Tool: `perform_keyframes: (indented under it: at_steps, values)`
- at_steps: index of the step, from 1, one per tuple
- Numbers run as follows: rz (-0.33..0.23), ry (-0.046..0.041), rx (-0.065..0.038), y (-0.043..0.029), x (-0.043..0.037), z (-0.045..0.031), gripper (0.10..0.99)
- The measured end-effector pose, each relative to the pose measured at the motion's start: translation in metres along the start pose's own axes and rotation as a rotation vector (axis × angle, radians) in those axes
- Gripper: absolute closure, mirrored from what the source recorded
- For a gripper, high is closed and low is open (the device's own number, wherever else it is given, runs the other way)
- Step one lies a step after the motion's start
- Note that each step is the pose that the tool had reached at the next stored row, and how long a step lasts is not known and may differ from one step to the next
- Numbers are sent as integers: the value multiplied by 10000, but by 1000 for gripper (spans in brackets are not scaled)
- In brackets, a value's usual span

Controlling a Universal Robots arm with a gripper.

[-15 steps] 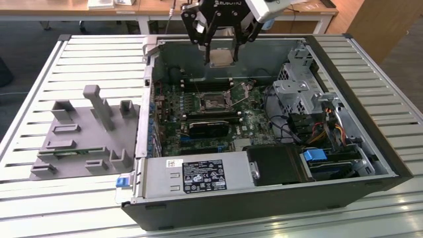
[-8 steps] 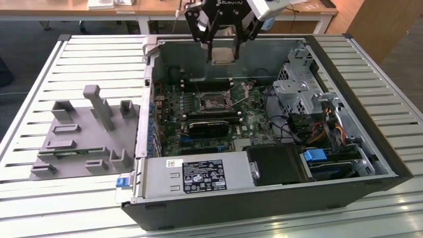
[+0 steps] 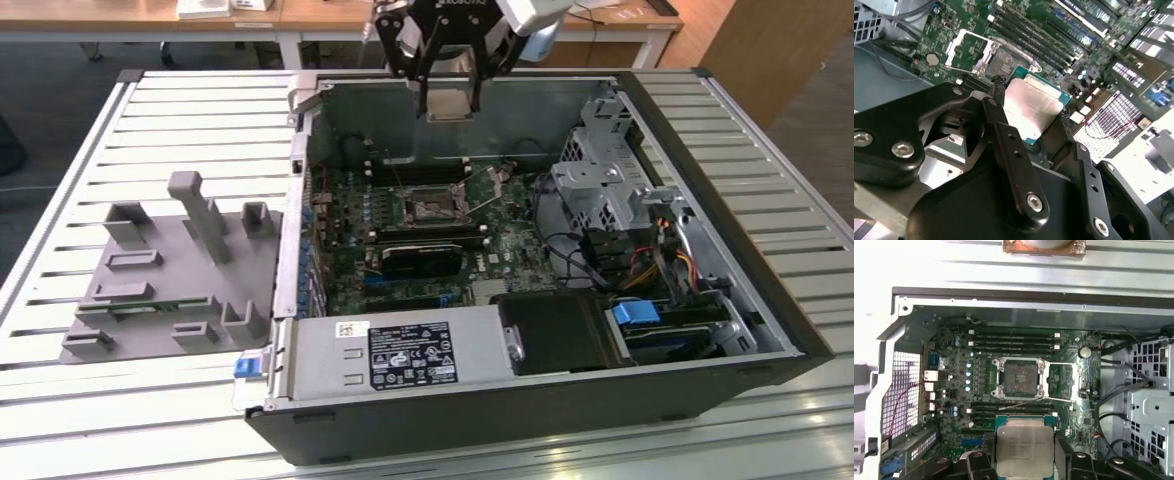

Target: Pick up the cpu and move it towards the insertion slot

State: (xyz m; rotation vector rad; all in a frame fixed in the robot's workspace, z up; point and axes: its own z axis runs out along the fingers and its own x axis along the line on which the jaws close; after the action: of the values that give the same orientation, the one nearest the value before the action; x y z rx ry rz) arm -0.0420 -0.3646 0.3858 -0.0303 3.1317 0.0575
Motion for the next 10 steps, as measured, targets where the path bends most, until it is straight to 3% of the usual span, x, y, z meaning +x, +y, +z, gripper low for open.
perform_keyframes:
  at_steps: [10]
  values:
    - [2, 24, 14, 211, -63, 80, 545]
